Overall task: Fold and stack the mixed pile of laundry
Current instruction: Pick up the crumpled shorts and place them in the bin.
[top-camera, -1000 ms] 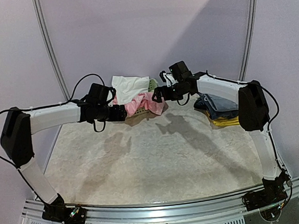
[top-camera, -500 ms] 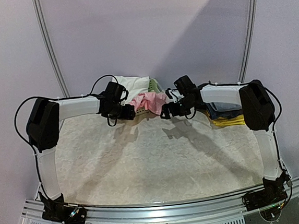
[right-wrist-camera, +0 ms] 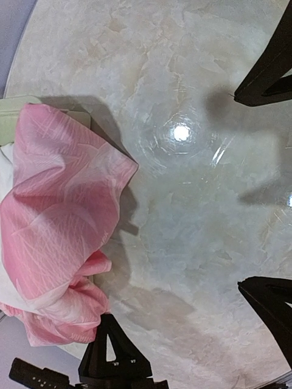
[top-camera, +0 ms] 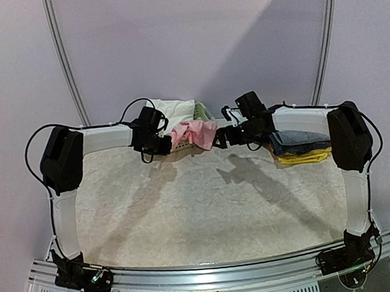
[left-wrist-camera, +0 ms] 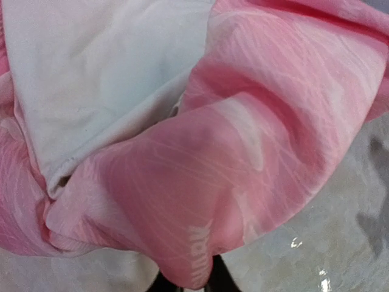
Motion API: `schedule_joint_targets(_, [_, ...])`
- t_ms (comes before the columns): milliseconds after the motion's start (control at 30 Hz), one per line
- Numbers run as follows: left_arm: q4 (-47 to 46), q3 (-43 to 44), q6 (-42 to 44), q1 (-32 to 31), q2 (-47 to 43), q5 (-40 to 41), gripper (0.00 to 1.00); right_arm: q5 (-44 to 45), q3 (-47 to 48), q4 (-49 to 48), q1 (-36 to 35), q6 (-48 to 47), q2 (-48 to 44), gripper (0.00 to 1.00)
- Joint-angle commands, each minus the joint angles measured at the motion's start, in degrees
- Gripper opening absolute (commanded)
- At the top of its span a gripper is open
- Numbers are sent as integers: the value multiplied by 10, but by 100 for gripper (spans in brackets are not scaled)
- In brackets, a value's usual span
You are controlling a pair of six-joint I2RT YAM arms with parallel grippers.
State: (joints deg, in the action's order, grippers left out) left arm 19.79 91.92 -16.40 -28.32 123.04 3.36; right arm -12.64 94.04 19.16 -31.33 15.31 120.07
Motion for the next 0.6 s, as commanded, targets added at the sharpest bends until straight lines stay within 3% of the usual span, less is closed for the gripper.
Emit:
schedule_joint_targets(0, [-6, 11, 7, 5, 6, -15, 0, -5, -17, -7, 6, -5, -24, 99])
schedule_joint_targets(567, [-4, -39, 7, 4, -110, -24, 0, -3, -60, -23, 7, 7, -68, 99])
